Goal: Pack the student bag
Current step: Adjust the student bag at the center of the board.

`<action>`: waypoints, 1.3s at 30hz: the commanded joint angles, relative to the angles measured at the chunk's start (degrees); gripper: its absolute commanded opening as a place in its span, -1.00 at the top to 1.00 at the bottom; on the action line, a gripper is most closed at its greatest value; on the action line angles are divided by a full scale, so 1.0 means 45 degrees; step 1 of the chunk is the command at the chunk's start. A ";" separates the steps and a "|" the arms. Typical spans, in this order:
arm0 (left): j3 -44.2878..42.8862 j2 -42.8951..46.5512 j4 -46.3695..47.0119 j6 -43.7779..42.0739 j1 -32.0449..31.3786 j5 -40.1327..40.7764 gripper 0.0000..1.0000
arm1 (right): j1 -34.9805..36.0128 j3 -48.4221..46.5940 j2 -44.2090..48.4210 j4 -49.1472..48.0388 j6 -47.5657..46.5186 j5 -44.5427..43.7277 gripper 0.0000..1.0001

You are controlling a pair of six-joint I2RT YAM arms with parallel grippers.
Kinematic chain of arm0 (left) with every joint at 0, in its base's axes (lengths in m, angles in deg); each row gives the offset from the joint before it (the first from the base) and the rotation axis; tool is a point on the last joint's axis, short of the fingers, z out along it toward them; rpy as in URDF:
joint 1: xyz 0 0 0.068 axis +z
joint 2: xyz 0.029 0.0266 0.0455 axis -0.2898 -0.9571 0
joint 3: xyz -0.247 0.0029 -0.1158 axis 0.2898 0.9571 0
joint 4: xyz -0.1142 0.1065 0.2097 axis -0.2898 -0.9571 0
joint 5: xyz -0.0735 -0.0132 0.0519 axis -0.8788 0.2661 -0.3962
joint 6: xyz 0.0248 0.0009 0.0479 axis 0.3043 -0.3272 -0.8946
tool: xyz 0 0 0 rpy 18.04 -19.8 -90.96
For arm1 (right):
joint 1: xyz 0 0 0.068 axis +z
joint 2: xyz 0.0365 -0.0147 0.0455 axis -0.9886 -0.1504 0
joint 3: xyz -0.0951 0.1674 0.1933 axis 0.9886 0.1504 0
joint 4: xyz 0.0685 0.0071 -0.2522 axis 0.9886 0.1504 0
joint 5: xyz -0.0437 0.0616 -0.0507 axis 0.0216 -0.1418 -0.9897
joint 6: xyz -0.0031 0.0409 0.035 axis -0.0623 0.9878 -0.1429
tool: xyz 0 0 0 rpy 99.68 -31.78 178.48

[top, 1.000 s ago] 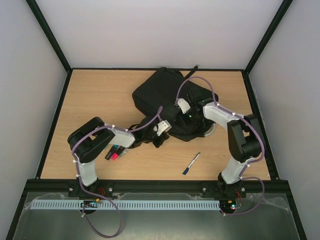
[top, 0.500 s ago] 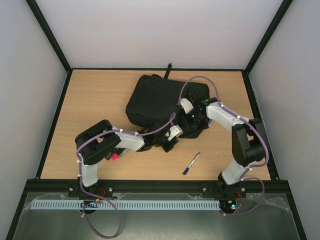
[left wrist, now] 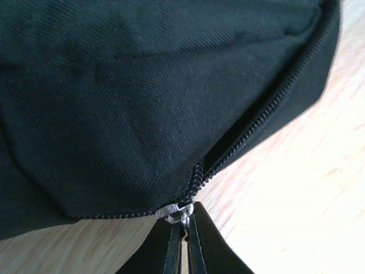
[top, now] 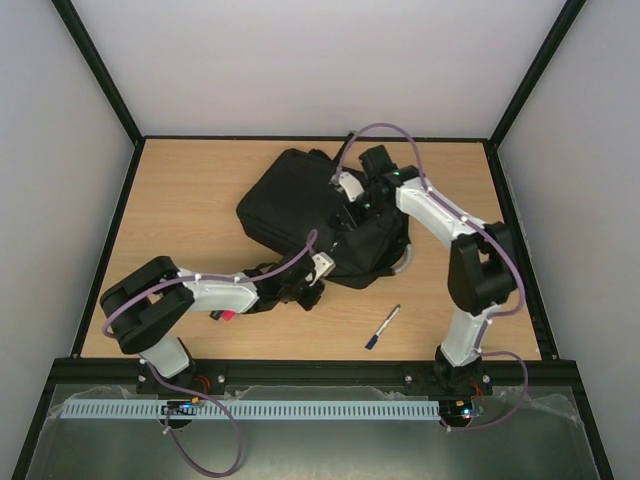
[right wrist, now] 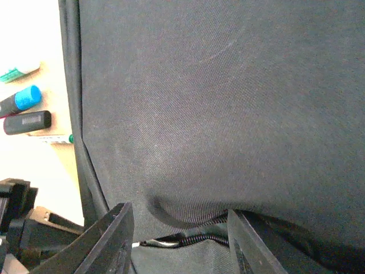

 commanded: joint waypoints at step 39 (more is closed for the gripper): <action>0.2652 0.3086 -0.1013 0.2044 0.1340 0.0999 0.95 | 0.3341 -0.7433 -0.7201 0.2355 0.1198 0.0531 0.24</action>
